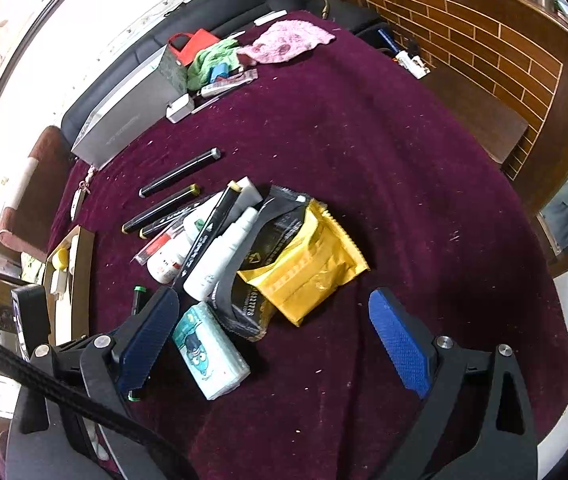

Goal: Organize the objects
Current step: 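Grasp the green-capped black marker with the left tool, then grasp the blue tissue pack with the right tool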

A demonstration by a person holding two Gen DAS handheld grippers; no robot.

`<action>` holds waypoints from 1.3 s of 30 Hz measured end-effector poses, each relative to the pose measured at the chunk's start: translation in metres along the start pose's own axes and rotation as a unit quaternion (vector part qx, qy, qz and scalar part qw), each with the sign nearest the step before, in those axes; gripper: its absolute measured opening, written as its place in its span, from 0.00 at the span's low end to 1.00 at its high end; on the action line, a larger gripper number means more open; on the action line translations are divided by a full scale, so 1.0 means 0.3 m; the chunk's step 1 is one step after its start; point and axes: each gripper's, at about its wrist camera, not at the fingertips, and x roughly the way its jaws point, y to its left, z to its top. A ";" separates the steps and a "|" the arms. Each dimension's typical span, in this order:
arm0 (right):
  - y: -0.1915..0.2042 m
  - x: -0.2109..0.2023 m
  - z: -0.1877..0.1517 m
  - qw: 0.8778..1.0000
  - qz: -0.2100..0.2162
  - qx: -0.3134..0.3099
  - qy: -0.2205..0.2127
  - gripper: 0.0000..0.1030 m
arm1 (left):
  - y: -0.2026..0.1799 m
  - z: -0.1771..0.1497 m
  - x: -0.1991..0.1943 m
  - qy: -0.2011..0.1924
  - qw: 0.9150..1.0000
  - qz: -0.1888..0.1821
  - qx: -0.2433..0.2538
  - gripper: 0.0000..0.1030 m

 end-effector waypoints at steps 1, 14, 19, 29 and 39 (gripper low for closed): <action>0.011 0.007 -0.004 1.000 0.003 -0.003 0.004 0.95 | -0.012 0.002 -0.002 -0.003 1.000 0.011 0.009 0.12; 0.200 0.115 -0.150 0.992 0.010 -0.089 0.085 0.95 | 0.069 -0.068 -0.065 -0.016 0.997 -0.076 -0.013 0.11; 0.242 0.166 -0.171 0.989 -0.010 -0.107 0.098 0.94 | 0.135 -0.107 -0.127 -0.026 0.994 -0.101 -0.030 0.11; 0.324 0.279 -0.177 0.980 -0.066 -0.153 0.110 0.94 | 0.196 -0.139 -0.145 -0.025 0.993 -0.108 -0.042 0.11; 0.330 0.300 -0.199 0.974 -0.106 -0.160 0.118 0.47 | 0.248 -0.169 -0.164 -0.024 0.993 -0.105 -0.048 0.11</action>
